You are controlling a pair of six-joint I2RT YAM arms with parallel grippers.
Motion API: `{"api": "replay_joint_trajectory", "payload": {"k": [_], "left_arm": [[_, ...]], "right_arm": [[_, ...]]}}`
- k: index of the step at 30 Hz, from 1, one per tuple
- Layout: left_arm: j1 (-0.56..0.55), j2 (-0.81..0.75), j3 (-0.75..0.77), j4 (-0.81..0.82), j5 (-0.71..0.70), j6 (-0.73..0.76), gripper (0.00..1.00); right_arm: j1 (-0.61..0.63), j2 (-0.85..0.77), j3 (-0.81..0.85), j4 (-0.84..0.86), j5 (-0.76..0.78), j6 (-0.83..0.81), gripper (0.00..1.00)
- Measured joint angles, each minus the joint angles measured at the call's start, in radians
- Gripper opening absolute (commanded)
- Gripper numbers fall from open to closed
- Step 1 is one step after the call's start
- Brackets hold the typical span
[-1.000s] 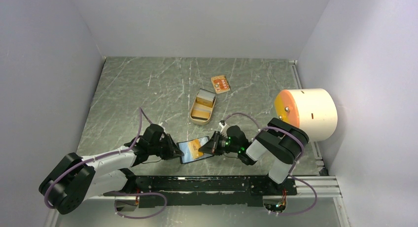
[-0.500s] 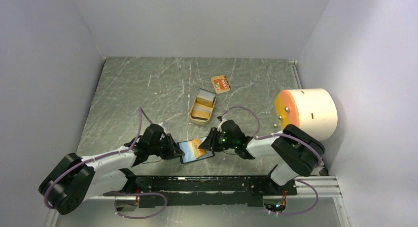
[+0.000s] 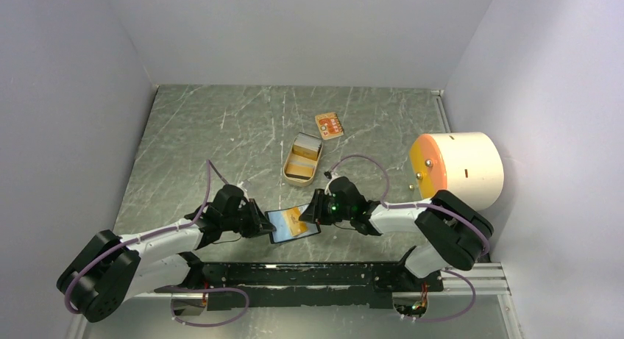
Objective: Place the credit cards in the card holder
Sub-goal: Insert the credit card into the card holder.
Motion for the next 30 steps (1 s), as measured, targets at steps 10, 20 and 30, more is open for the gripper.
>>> {"api": "replay_joint_trajectory", "payload": {"k": [10,20,30], "left_arm": [[0.0,0.0,0.0,0.01,0.002,-0.005,0.22],[0.0,0.004,0.0,0.032,0.023,-0.006,0.25],[0.0,0.011,0.0,0.047,0.039,-0.007,0.29]], "right_arm": [[0.045,0.057,0.021,0.05,-0.024,0.017,0.33],[0.089,0.099,0.038,0.084,-0.027,0.028,0.35],[0.093,0.071,0.077,0.014,0.04,0.005,0.46]]}}
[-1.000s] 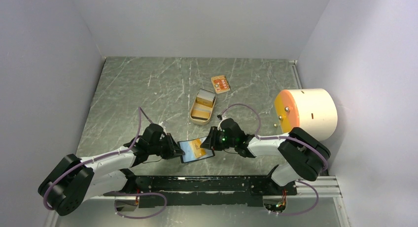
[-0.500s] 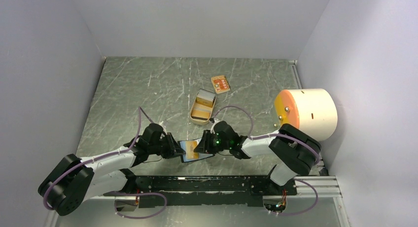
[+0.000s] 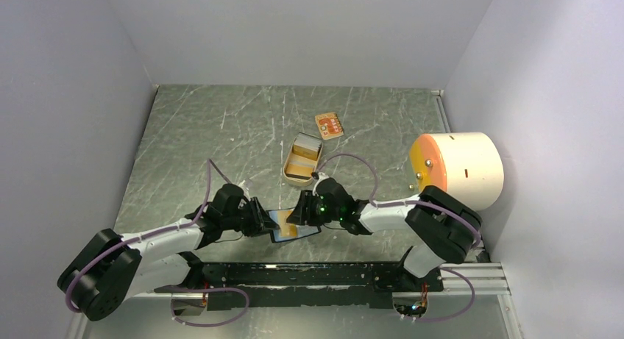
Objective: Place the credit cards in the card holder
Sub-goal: Insert the credit card into the card holder.
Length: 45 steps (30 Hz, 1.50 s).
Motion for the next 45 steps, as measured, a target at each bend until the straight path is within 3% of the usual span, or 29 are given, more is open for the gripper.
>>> {"api": "replay_joint_trajectory", "payload": {"k": [15,24,38,45], "left_arm": [[0.0,-0.017,-0.038,0.101,0.029,-0.026,0.25],[0.0,-0.018,-0.039,0.099,0.03,-0.024,0.31],[0.0,-0.119,-0.037,0.052,0.029,-0.016,0.21],[0.0,-0.118,-0.037,0.049,0.029,-0.014,0.25]], "right_arm": [[-0.003,0.056,-0.008,0.161,-0.065,0.017,0.41],[-0.003,0.059,-0.029,0.262,-0.116,0.029,0.4],[-0.047,-0.115,-0.003,-0.056,0.04,-0.111,0.31],[-0.074,-0.115,-0.003,-0.106,0.059,-0.147,0.3]]}}
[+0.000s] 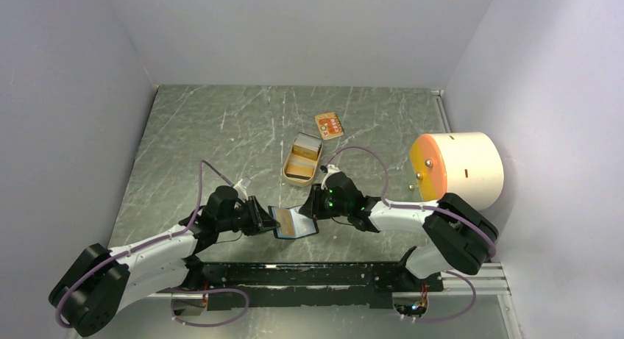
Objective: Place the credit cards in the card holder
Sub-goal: Insert the credit card into the card holder.
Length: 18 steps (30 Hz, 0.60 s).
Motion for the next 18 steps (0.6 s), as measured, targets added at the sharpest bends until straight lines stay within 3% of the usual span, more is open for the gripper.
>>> {"api": "replay_joint_trajectory", "payload": {"k": [5,9,18], "left_arm": [[0.0,-0.009,0.0,0.007,0.0,0.001,0.21],[0.0,-0.009,0.0,0.013,0.0,0.007,0.25],[0.0,-0.002,0.0,0.052,0.018,0.012,0.24]], "right_arm": [[0.0,0.012,-0.004,-0.005,0.006,-0.015,0.27],[0.0,0.034,-0.008,-0.001,0.005,-0.017,0.26],[0.0,0.056,-0.015,0.033,-0.003,-0.017,0.26]]}}
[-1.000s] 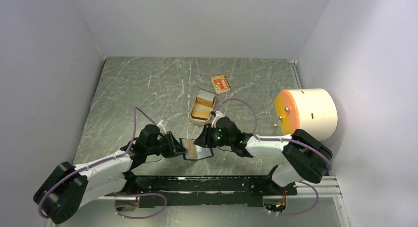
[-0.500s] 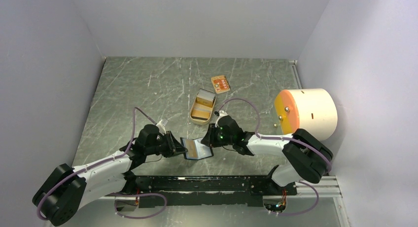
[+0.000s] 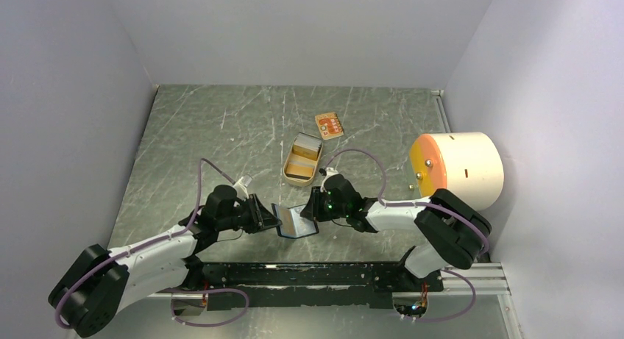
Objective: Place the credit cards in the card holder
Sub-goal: Insert the credit card into the card holder.
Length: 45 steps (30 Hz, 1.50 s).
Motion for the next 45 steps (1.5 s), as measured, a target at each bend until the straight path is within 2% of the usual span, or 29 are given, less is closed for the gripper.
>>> {"api": "replay_joint_trajectory", "payload": {"k": [3,6,12,21,28,40,45], "left_arm": [[0.0,-0.011,0.0,0.0,0.002,0.004,0.14],[0.0,-0.013,0.0,0.001,0.003,0.01,0.09],[0.0,0.006,0.002,0.016,0.011,0.013,0.09],[0.0,0.094,0.036,0.04,0.022,0.025,0.15],[0.0,0.135,0.072,-0.011,0.01,0.037,0.2],[0.0,0.226,0.102,-0.038,-0.01,0.056,0.2],[0.0,0.254,0.102,-0.03,-0.009,0.056,0.25]], "right_arm": [[0.0,0.0,0.0,0.001,0.0,0.0,0.26],[0.0,0.002,-0.001,0.005,-0.003,0.0,0.26],[0.0,0.008,-0.001,0.012,-0.011,0.001,0.25],[0.0,0.01,-0.006,0.023,-0.016,0.006,0.25],[-0.001,0.009,-0.017,0.041,-0.017,0.008,0.26],[-0.002,0.034,-0.021,0.089,-0.038,0.014,0.26],[-0.002,0.034,-0.032,0.11,-0.039,0.018,0.26]]}}
